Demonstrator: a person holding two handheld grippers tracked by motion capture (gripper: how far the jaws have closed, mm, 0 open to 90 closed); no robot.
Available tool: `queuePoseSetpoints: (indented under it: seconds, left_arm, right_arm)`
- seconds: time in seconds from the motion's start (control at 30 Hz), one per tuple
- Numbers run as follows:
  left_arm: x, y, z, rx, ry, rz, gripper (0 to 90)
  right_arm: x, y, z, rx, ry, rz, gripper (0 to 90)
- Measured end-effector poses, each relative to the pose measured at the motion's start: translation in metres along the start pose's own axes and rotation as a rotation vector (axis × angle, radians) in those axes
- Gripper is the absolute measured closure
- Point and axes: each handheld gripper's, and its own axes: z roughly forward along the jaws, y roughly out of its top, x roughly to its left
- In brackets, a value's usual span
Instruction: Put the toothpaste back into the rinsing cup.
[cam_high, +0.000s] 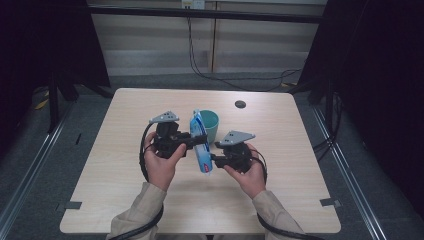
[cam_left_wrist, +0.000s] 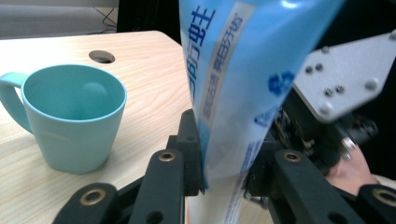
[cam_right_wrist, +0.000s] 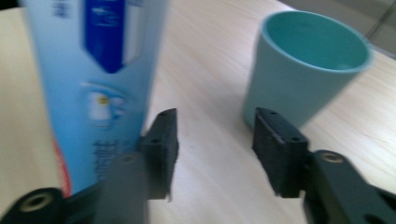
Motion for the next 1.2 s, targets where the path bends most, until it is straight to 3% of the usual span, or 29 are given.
queuePoseSetpoints:
  seconds: [0.2,0.27,0.3,0.57,0.83,0.93,0.97,1.03,1.2]
  left_arm:
    - [0.003,-0.002,-0.001,-0.025,-0.010,-0.012,73.3]
    - [0.004,-0.001,-0.002,-0.035,-0.004,-0.012,73.4]
    - [0.005,-0.001,-0.003,-0.039,-0.006,-0.011,73.3]
    - [0.011,0.006,-0.005,-0.047,0.033,0.011,73.2]
    - [0.019,0.016,-0.007,-0.069,0.064,0.021,73.1]
    - [0.021,0.020,-0.007,-0.083,0.072,0.023,73.1]
    - [0.021,0.022,-0.006,-0.088,0.079,0.025,73.1]
    - [0.023,0.026,-0.005,-0.091,0.089,0.028,73.0]
    - [0.025,0.033,-0.001,-0.091,0.108,0.043,73.0]
  right_arm:
    - [0.014,0.003,0.004,0.000,0.030,-0.038,51.7]
    - [0.010,-0.001,0.004,0.018,0.018,-0.043,37.8]
    - [0.006,-0.004,0.003,0.029,0.026,-0.022,33.1]
    - [-0.006,-0.030,-0.004,0.108,0.037,-0.008,20.9]
    - [-0.020,-0.071,-0.017,0.201,0.053,0.065,15.5]
    - [-0.020,-0.084,-0.022,0.235,0.043,0.050,14.0]
    - [-0.020,-0.087,-0.023,0.237,0.040,0.042,13.7]
    - [-0.023,-0.094,-0.027,0.245,0.039,0.080,13.7]
    - [-0.026,-0.104,-0.033,0.251,0.019,0.077,13.2]
